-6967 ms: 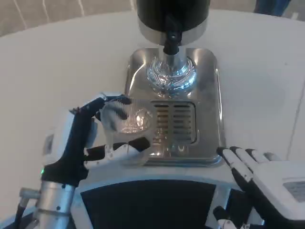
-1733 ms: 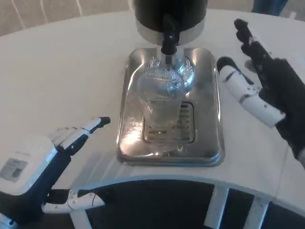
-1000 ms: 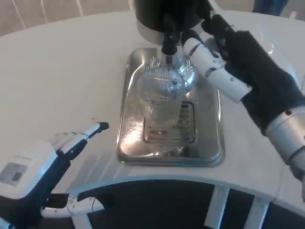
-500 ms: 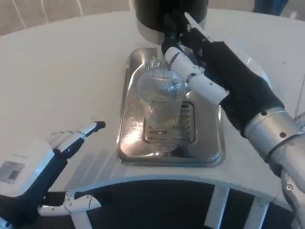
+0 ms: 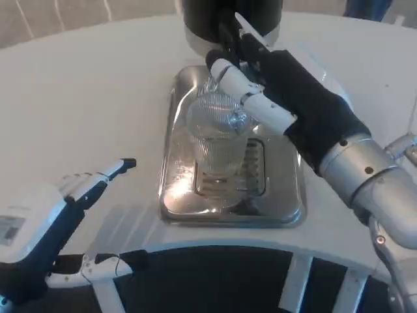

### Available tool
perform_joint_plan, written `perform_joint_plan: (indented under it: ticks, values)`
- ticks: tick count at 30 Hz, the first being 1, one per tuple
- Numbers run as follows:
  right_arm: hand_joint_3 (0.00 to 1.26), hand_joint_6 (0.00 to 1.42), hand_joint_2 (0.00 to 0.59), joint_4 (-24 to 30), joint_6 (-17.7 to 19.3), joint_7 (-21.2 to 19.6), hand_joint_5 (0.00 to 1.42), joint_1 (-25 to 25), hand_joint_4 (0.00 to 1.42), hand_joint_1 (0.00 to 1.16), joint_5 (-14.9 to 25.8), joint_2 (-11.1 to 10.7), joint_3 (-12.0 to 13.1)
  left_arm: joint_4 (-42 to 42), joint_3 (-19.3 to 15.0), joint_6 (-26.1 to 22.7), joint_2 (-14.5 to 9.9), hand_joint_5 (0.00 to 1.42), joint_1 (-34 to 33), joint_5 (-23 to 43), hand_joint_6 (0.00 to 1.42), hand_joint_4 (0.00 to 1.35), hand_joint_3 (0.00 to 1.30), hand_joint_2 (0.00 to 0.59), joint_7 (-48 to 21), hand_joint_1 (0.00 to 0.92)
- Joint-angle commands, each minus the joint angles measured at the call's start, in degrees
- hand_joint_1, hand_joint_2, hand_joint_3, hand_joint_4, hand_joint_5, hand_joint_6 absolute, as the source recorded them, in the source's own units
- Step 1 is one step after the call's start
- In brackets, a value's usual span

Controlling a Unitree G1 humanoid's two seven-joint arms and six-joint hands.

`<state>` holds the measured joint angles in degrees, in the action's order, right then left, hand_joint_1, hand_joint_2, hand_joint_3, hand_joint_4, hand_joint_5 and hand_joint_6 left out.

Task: Grasp the cup under the faucet to collect the drink, then remove the cup.

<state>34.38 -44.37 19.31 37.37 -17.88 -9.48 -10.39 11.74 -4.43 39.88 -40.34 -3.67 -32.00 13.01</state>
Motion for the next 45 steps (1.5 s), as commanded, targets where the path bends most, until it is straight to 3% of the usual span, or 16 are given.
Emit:
perform_joint_plan:
  ticks: [1,10,22,29,35,39,45]
  values:
    - [0.0,0.02,0.509,-0.7,1.2,0.7,0.0,1.8,0.0,0.17,0.8,-1.1,-2.0,-0.2,-0.8,-0.8,-0.6,0.25,0.9,0.5,0.33,0.16,0.18,0.088,-1.1,0.102]
    - [0.0,0.0,0.498,1.0,1.4,2.0,0.0,2.3,0.0,0.14,-0.3,-4.7,-5.7,-0.1,-0.8,-1.7,-0.2,0.25,0.1,0.9,0.33,0.16,0.18,0.088,-2.0,0.102]
    - [0.0,0.0,0.489,1.8,4.6,4.1,0.0,3.4,0.0,0.11,-3.3,-9.9,-11.2,-0.6,-0.7,-2.5,0.0,0.25,0.2,1.1,0.33,0.16,0.18,0.088,-2.5,0.101]
    - [0.0,0.0,0.49,1.8,6.0,4.8,0.0,3.0,0.0,0.1,-5.2,-10.8,-12.9,-0.6,-0.5,-3.0,0.3,0.25,-0.1,1.3,0.33,0.16,0.19,0.088,-3.2,0.101]
    - [0.0,0.0,0.49,1.5,6.5,5.0,0.0,2.6,0.0,0.1,-5.8,-10.7,-12.7,-1.0,-0.5,-4.9,1.5,0.25,-0.5,4.0,0.33,0.15,0.17,0.088,-5.2,0.101]
    - [0.0,0.0,0.49,1.5,6.2,5.0,0.0,2.4,0.0,0.1,-6.2,-10.8,-12.6,-2.4,-0.3,-9.0,3.9,0.25,-2.0,7.9,0.31,0.06,0.01,0.043,-8.2,0.131]
    - [0.0,0.0,0.497,2.0,5.7,5.7,0.0,2.1,0.0,0.1,-6.9,-10.8,-12.6,-5.0,-0.1,-13.4,7.8,0.24,-4.4,12.3,0.29,0.0,0.0,0.02,-11.1,0.202]
